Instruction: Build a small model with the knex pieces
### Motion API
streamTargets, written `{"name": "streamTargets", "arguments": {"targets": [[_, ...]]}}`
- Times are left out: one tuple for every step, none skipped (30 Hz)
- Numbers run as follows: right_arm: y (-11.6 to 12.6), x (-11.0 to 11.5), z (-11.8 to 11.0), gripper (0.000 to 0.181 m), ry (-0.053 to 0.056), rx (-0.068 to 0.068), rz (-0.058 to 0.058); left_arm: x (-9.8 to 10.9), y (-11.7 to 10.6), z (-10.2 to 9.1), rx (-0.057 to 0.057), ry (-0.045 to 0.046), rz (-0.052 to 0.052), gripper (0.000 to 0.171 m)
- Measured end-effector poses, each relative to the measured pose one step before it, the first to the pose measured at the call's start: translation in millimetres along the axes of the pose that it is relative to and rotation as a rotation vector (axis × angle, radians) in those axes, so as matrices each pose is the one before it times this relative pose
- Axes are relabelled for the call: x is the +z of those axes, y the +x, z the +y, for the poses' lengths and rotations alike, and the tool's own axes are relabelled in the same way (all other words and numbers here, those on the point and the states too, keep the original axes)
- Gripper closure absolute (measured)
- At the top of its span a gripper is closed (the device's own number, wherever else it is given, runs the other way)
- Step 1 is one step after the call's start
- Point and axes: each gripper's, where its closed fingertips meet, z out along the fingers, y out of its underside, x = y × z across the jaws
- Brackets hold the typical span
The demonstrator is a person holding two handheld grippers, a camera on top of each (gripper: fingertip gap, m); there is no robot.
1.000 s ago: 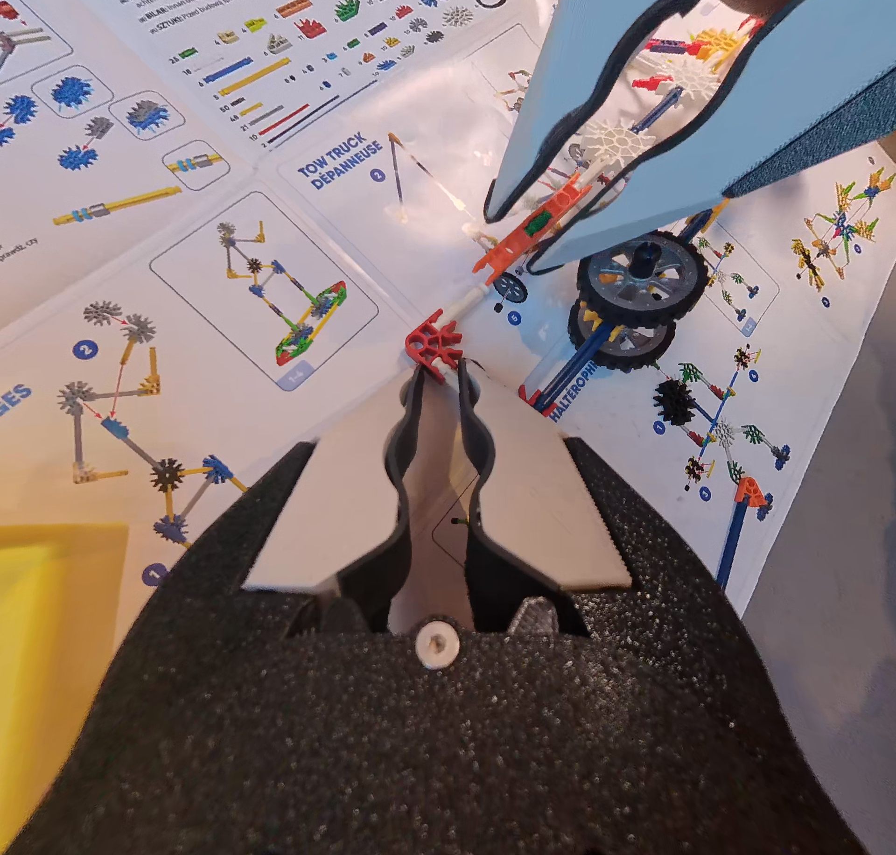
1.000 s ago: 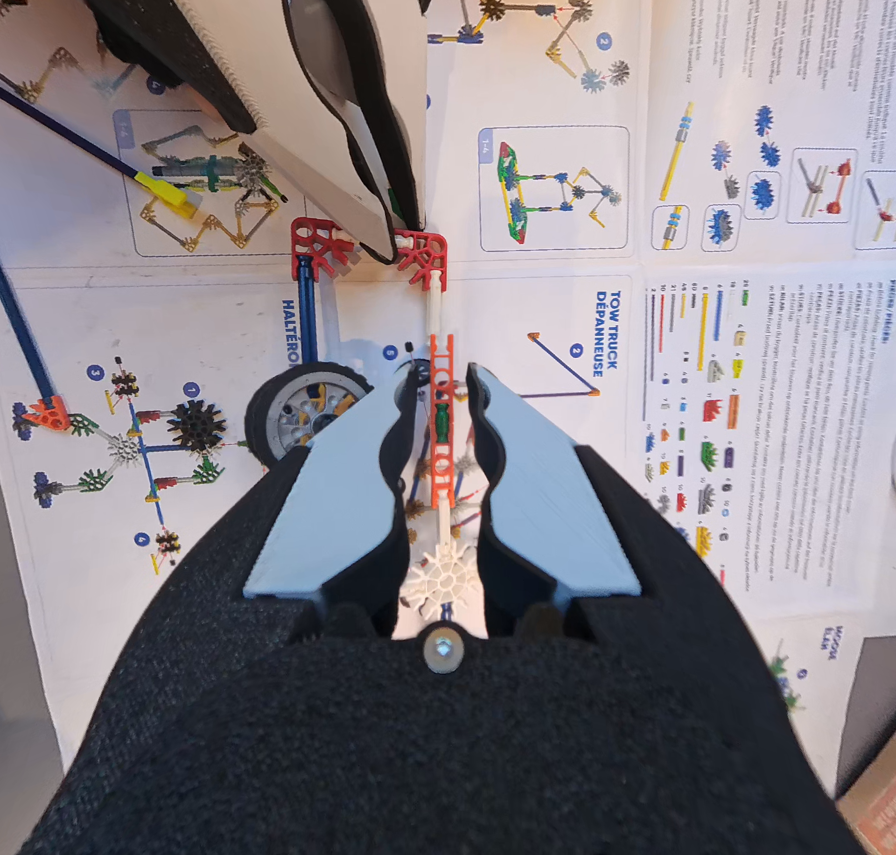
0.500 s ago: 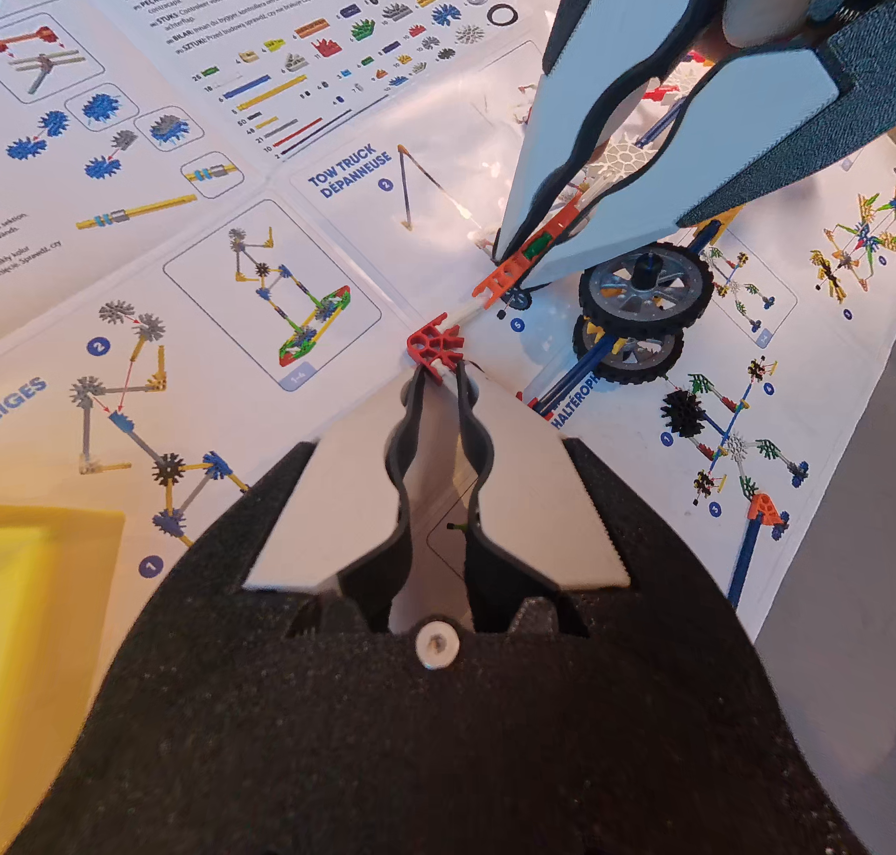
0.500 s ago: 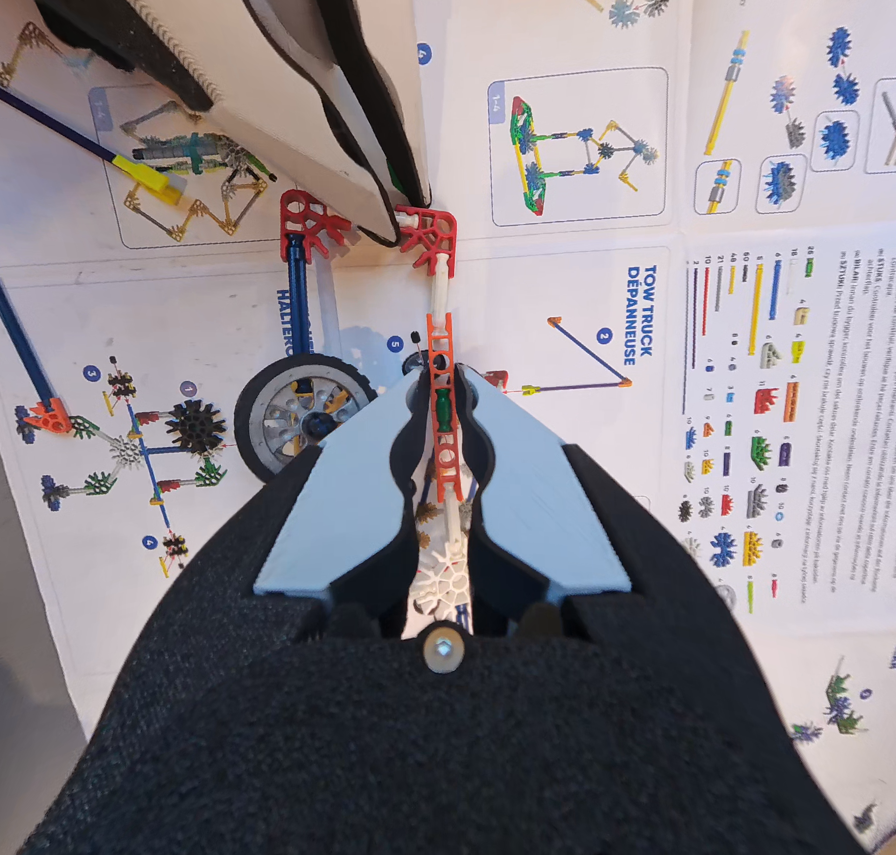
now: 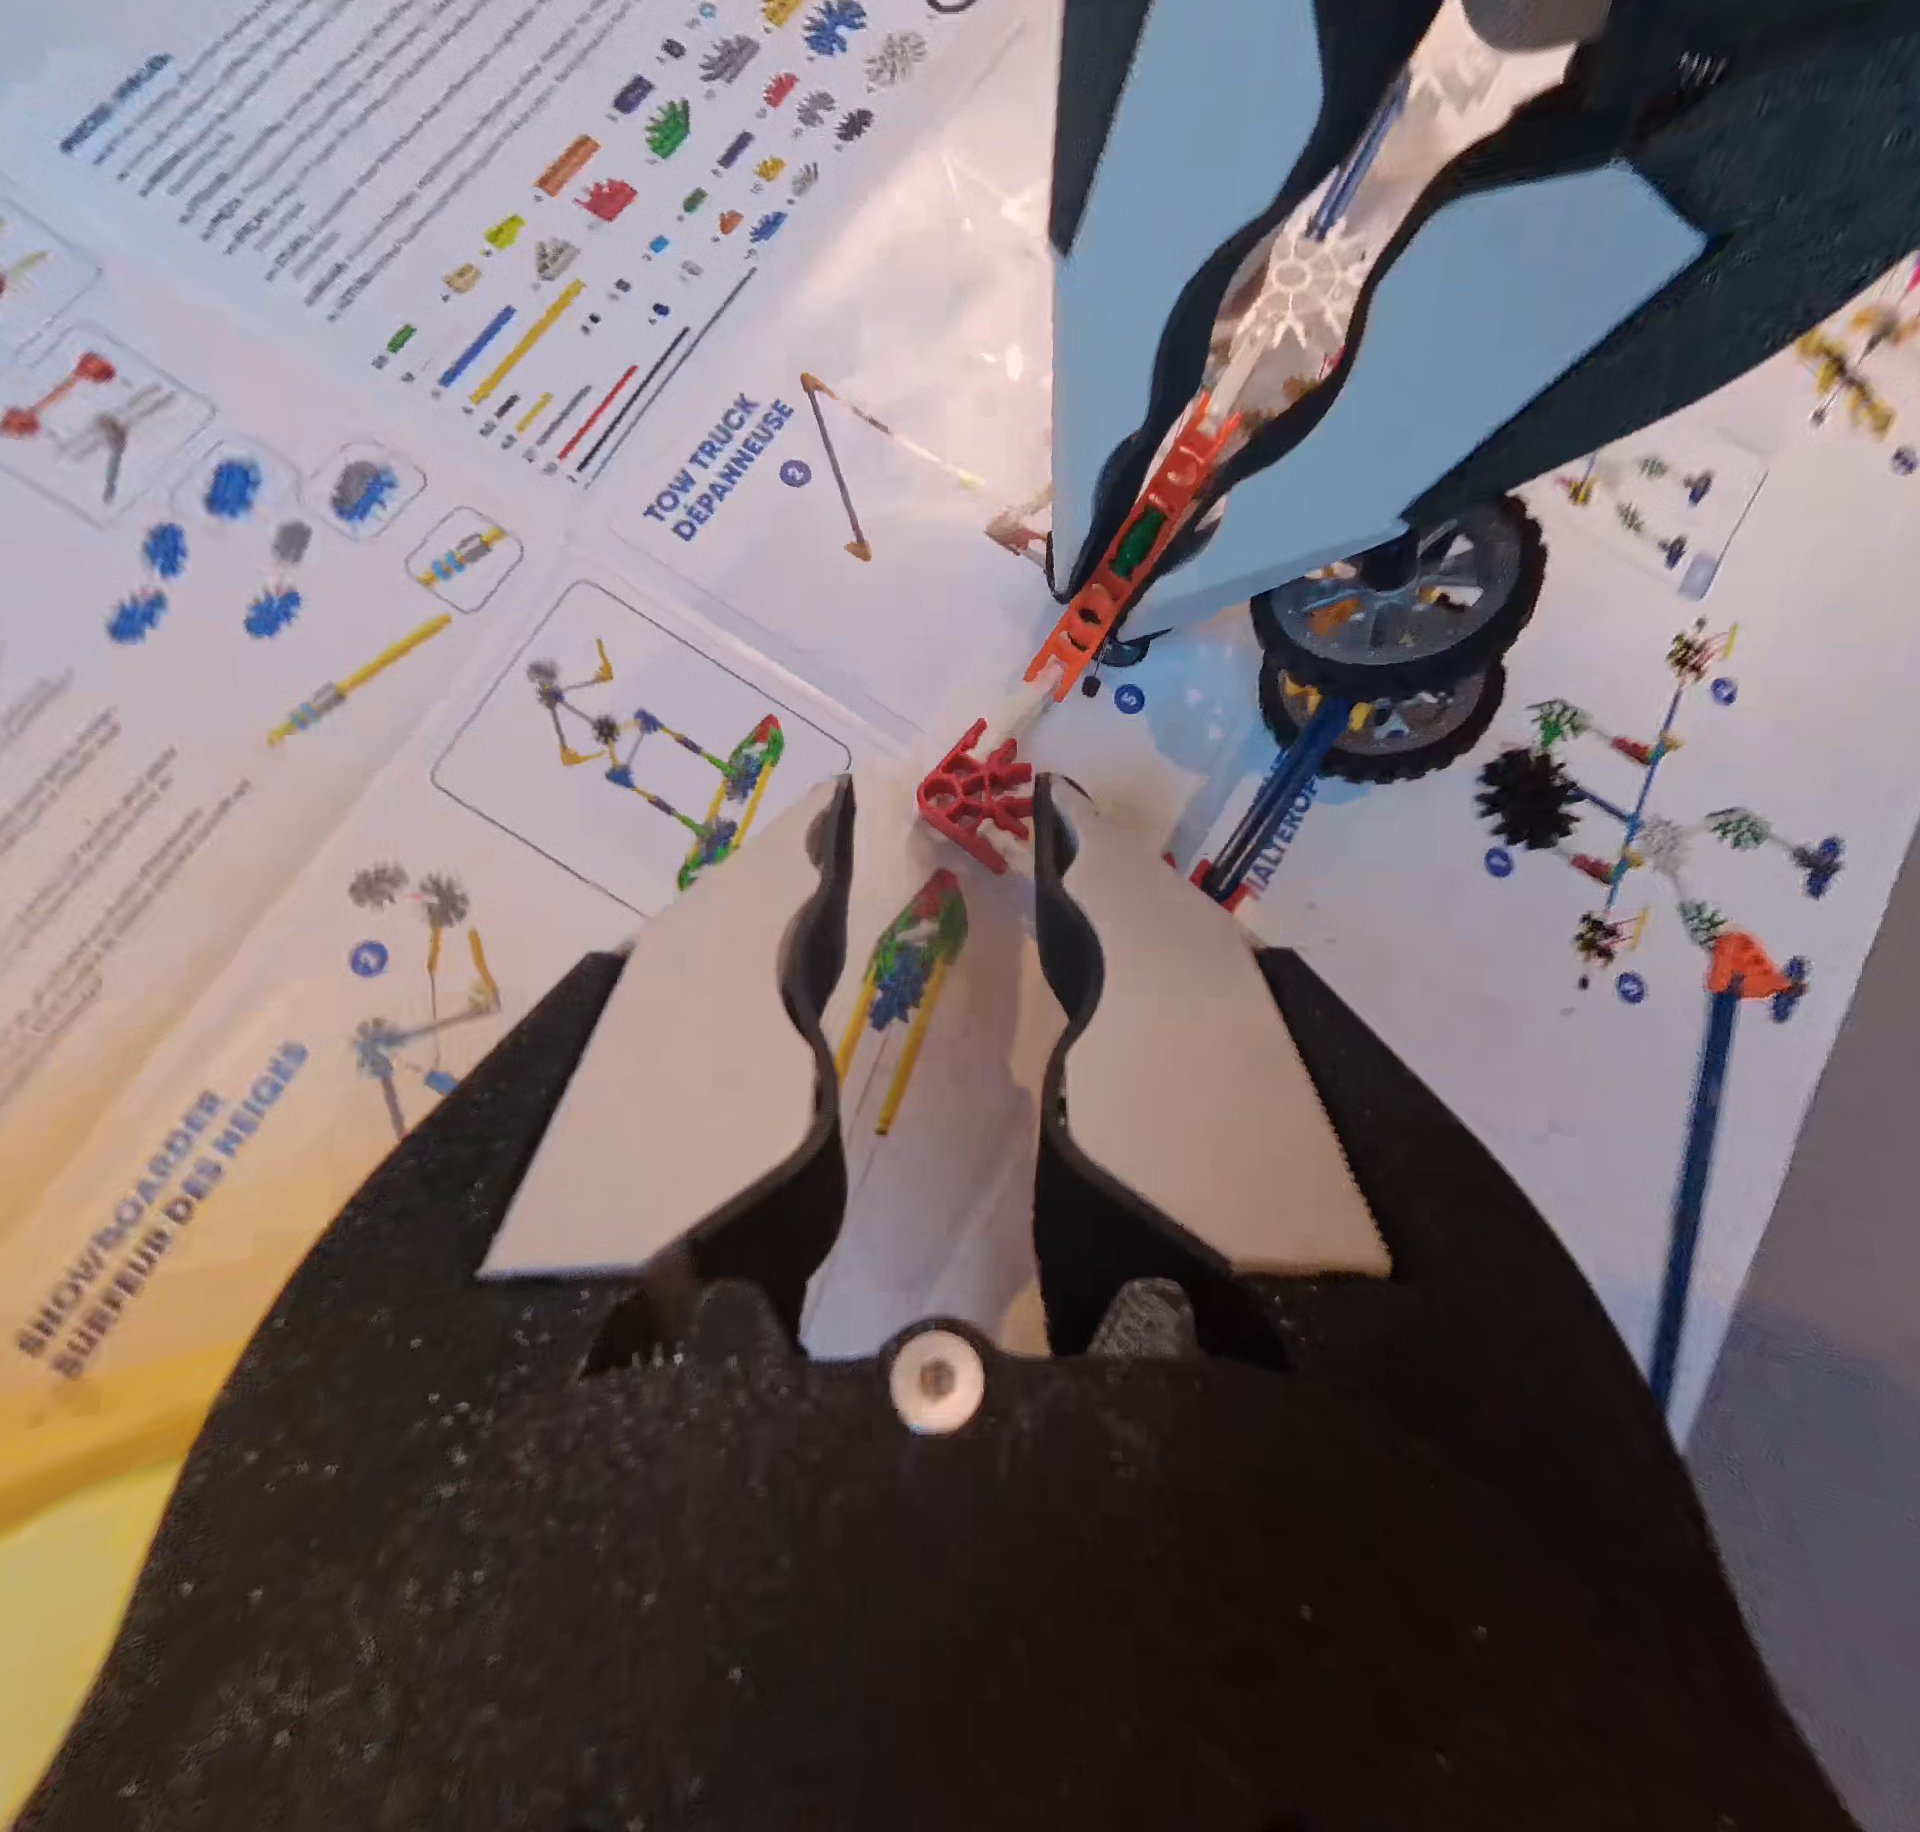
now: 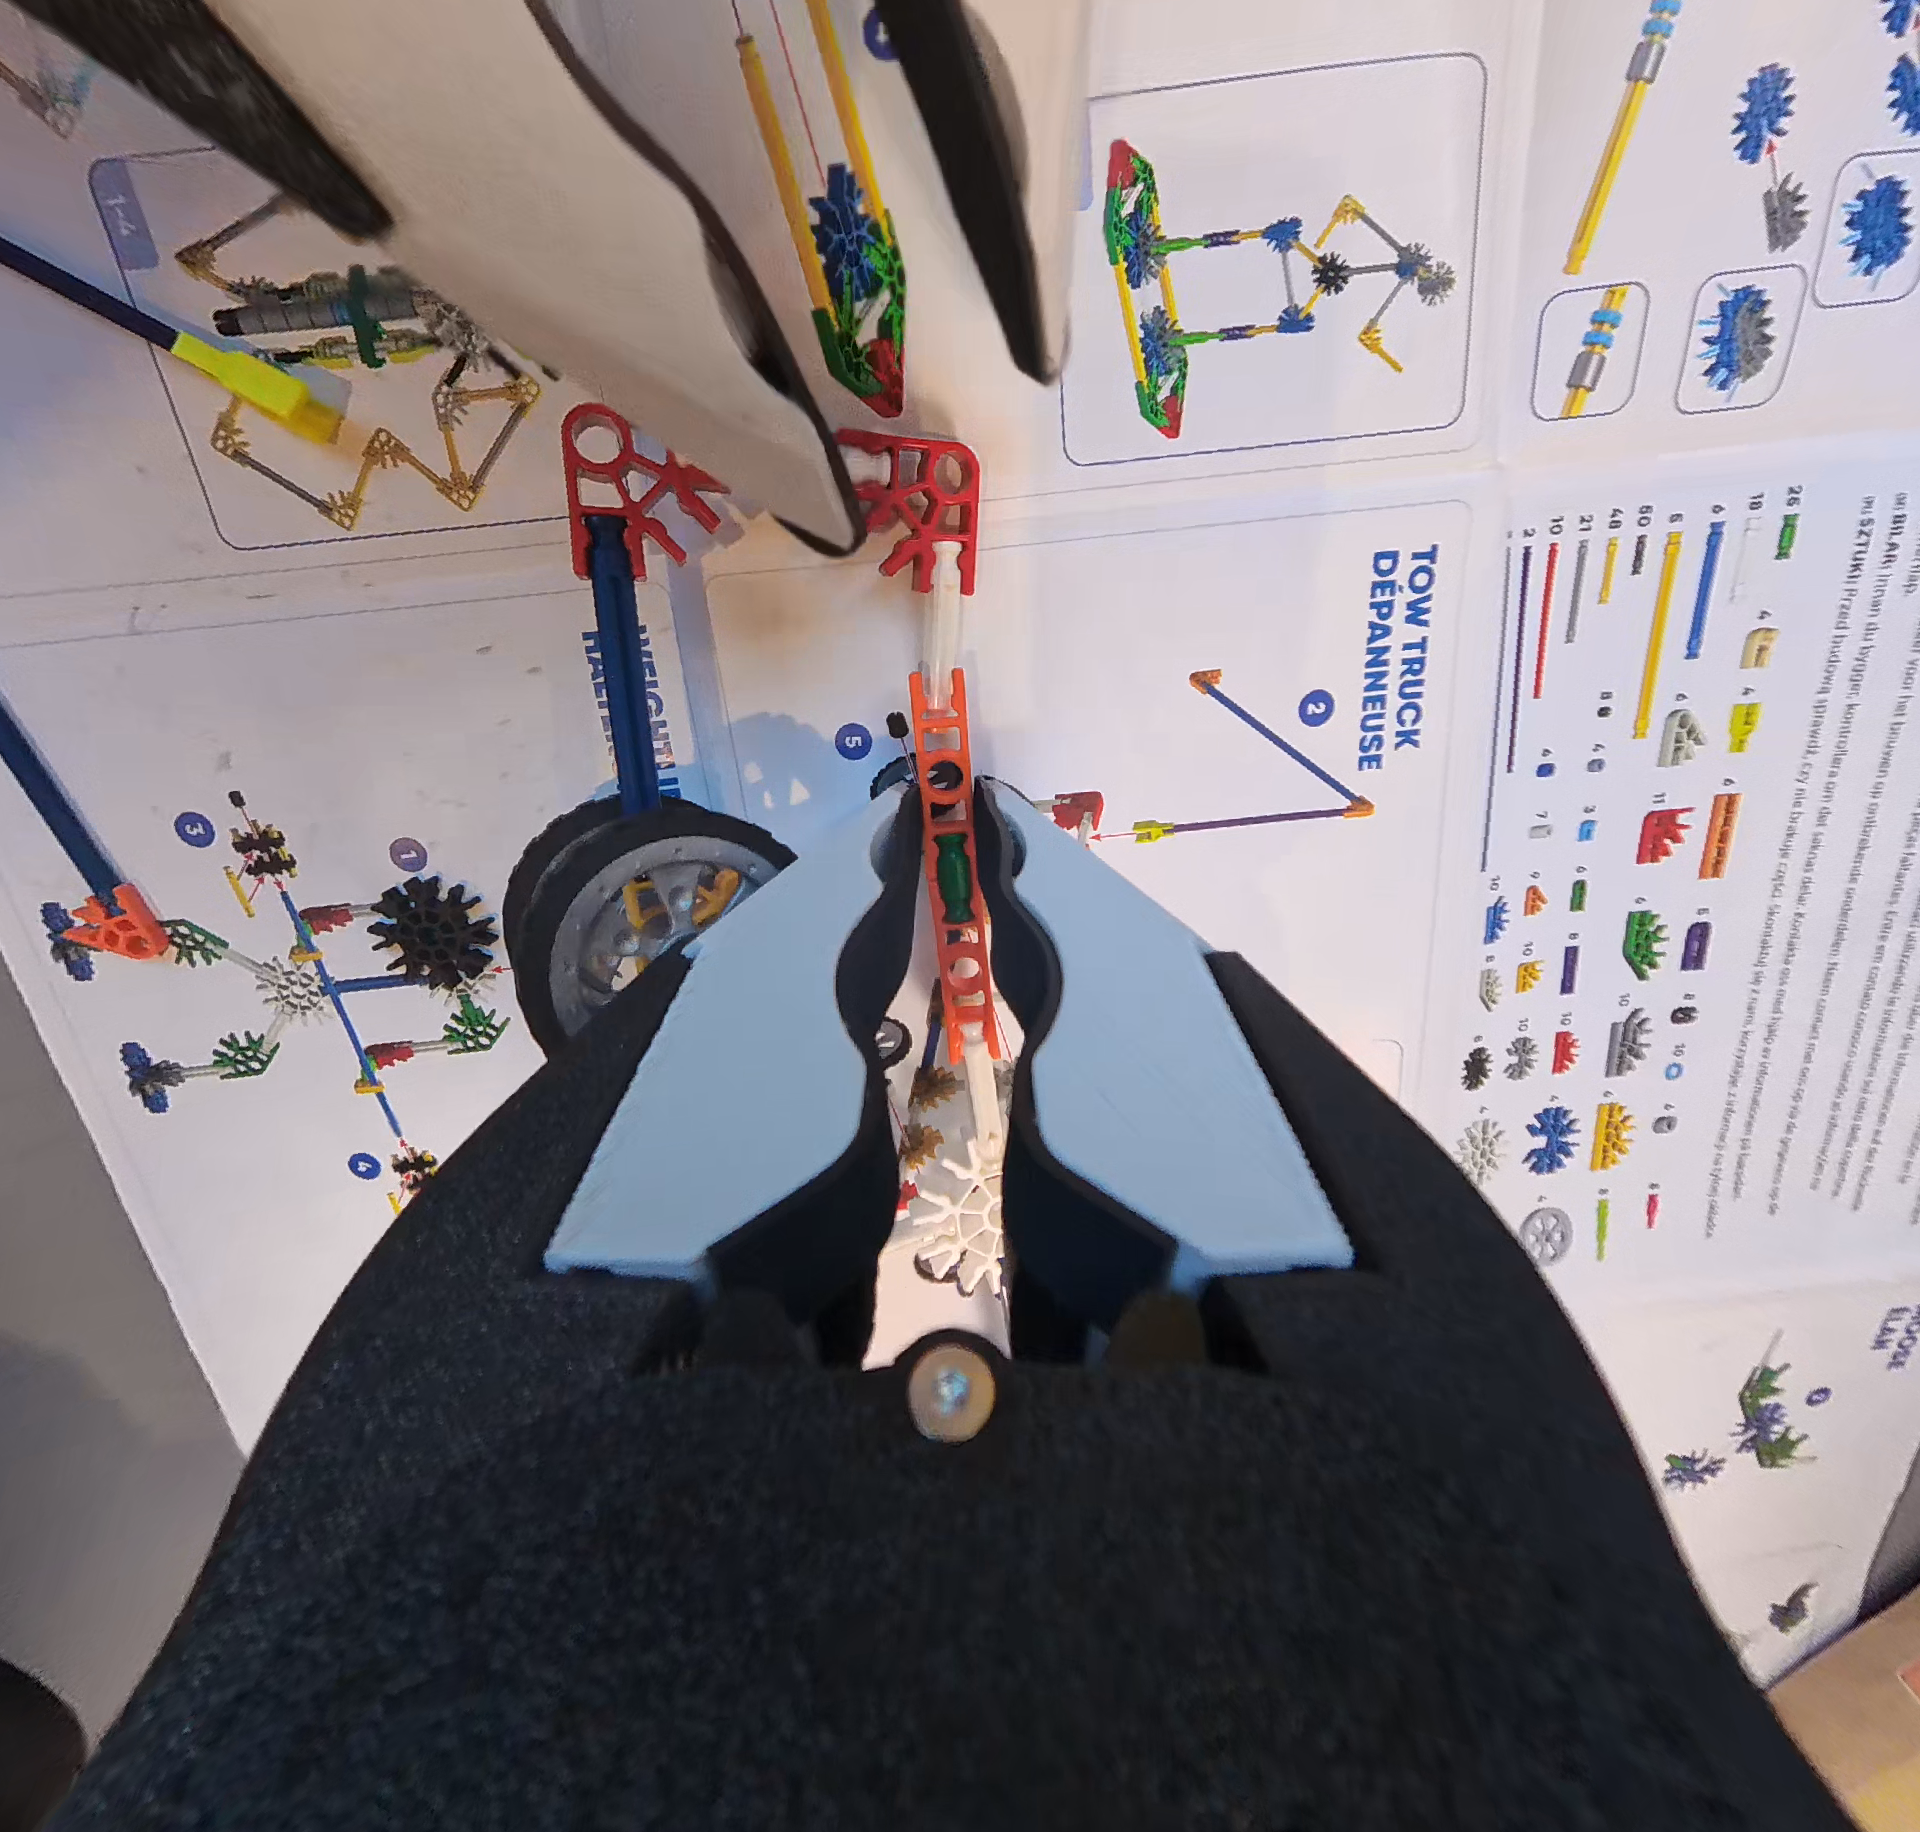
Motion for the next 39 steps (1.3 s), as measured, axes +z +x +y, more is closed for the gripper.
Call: {"name": "streamTargets", "arguments": {"targets": [[-0.02,0.10,0.10,0.174,-0.0058,0.0026,0.0005,6.03,1.25,-0.33,0.0690,-0.02024,0.0106,0.142],[-0.04,-0.04,0.07,0.174,-0.0042,0.0038,0.0001,6.16,4.91,-1.70,0.0401,-0.00590,0.0343,0.142],[-0.04,-0.04,0.37,0.174,0.0006,0.0096,-0.0042,4.52,5.73,-6.12,0.0156,0.02793,0.0434,0.144],[-0.10,0.03,0.05,0.174,0.0063,0.0144,-0.0069,3.62,4.88,-5.17,0.0156,0.02605,0.0394,0.147],[-0.09,0.02,0.13,0.174,0.0078,0.0113,-0.0068,3.35,0.73,-2.75,0.0151,0.01479,0.0158,0.150],[-0.24,-0.05,0.03,0.174,0.0086,0.0112,-0.0071,3.11,-2.18,-0.55,0.0135,0.00520,-0.0036,0.153],[-0.28,-0.02,-0.08,0.174,0.0097,0.0130,-0.0079,2.05,1.30,-0.98,0.0147,0.01196,0.0133,0.156],[-0.38,-0.04,0.03,0.174,0.0076,0.0104,-0.0082,0.93,3.64,-0.29,0.0108,0.01011,0.0238,0.162],[-0.07,0.01,0.03,0.174,0.0059,0.0067,-0.0040,-0.02,0.90,0.28,0.0108,0.00333,0.0059,0.162],[-0.21,-0.03,-0.03,0.173,0.0031,0.0030,-0.0034,-0.13,0.05,0.67,0.0121,-0.00247,0.0010,0.163],[0.02,0.06,0.07,0.173,-0.0002,-0.0005,-0.0031,0.00,0.04,0.38,0.0149,-0.00506,-0.0002,0.163],[-0.10,-0.07,0.08,0.173,-0.0015,-0.0020,-0.0035,0.05,0.03,0.30,0.0191,-0.00810,-0.0015,0.163],[-0.06,-0.08,0.03,0.173,-0.0020,-0.0008,-0.0044,0.00,0.06,0.38,0.0145,-0.00952,0.0006,0.163],[0.04,-0.17,-0.14,0.173,-0.0003,-0.0071,-0.0028,0.10,0.11,0.27,0.0032,-0.00724,0.0059,0.163],[0.41,-0.52,-0.35,0.173,0.0058,-0.0232,0.0031,0.12,0.06,0.10,-0.0095,-0.00306,0.0097,0.163],[0.31,-0.31,-0.40,0.173,0.0110,-0.0152,0.0045,0.07,0.04,0.14,-0.0103,-0.00002,0.0104,0.163],[0.07,-0.09,-0.78,0.173,0.0168,-0.0104,0.0042,-0.10,0.00,0.17,-0.0029,0.00090,0.0070,0.163],[0.19,-0.57,-1.57,0.173,0.0247,-0.0208,0.0073,0.07,0.02,0.13,0.0007,0.00043,0.0031,0.163],[0.54,-0.88,-2.32,0.172,0.0294,-0.0254,0.0115,0.12,0.07,0.08,-0.0002,-0.00110,0.0021,0.163],[-0.01,-1.11,-2.88,0.171,0.0276,-0.0206,0.0073,0.04,0.00,0.06,-0.0012,-0.00219,0.0031,0.163],[-0.70,-1.38,-3.22,0.171,0.0233,-0.0179,0.0020,0.13,0.01,0.10,-0.0022,-0.00263,0.0049,0.163],[-1.71,-0.74,-1.38,0.171,0.0061,-0.0141,-0.0062,0.13,0.07,0.09,-0.0010,-0.00262,0.0059,0.163],[0.03,0.38,0.24,0.172,-0.0073,-0.0091,0.0008,-0.02,0.10,0.08,0.0005,-0.00201,0.0052,0.163],[1.66,1.10,1.26,0.173,-0.0146,-0.0080,0.0076,0.05,-0.05,0.08,-0.0004,-0.00111,0.0042,0.163],[-0.17,1.22,0.10,0.173,-0.0036,-0.0097,-0.0026,0.13,-0.04,0.08,-0.0022,-0.00024,0.0028,0.163],[-0.07,0.82,0.03,0.173,-0.0049,-0.0065,-0.0025,0.16,-0.01,0.20,-0.0021,0.00048,0.0006,0.163],[0.01,0.17,0.04,0.174,-0.0061,-0.0025,-0.0030,0.07,-0.04,0.29,-0.0049,0.00014,-0.0006,0.163],[-0.25,0.29,0.04,0.174,-0.0066,0.0044,-0.0043,0.09,-0.02,0.99,-0.0115,-0.00550,0.0008,0.163],[-0.37,0.20,0.09,0.174,-0.0075,0.0175,-0.0075,-0.65,-0.54,3.81,-0.0069,-0.02428,0.0000,0.163],[-0.15,0.07,0.07,0.174,-0.0070,0.0166,-0.0066,-2.67,-0.78,1.70,-0.0056,-0.01049,-0.0024,0.162],[-0.01,0.04,0.11,0.174,-0.0035,0.0074,-0.0026,-3.58,0.11,0.62,-0.0091,-0.00407,0.0033,0.160],[-0.06,0.02,0.16,0.174,-0.0027,0.0071,-0.0009,-3.15,0.56,0.67,-0.0088,-0.00355,0.0030,0.159],[-0.05,0.07,0.03,0.174,-0.0037,0.0108,-0.0014,-2.13,-1.18,0.53,-0.0123,-0.00519,-0.0096,0.161],[-0.04,0.05,0.01,0.174,-0.0047,0.0144,-0.0024,-0.42,-1.04,0.05,-0.0132,-0.00388,-0.0124,0.163],[0.05,0.12,0.09,0.174,-0.0042,0.0136,-0.0024,0.56,-2.88,0.47,-0.0003,-0.00548,-0.0271,0.170],[0.07,0.06,0.02,0.174,-0.0026,0.0080,0.0002,0.22,-1.23,0.31,0.0136,-0.00371,-0.0160,0.171],[0.04,0.02,0.16,0.174,-0.0014,0.0094,0.0025,0.05,-0.09,0.30,-0.0026,-0.00463,-0.0054,0.171],[-0.08,-0.03,0.07,0.174,-0.0004,0.0134,0.0039,-0.07,0.09,0.14,-0.0139,-0.00191,-0.0043,0.171],[0.00,-0.07,0.18,0.174,-0.0001,0.0093,0.0074,-0.07,0.35,0.37,-0.0037,0.00391,-0.0088,0.171]]}}
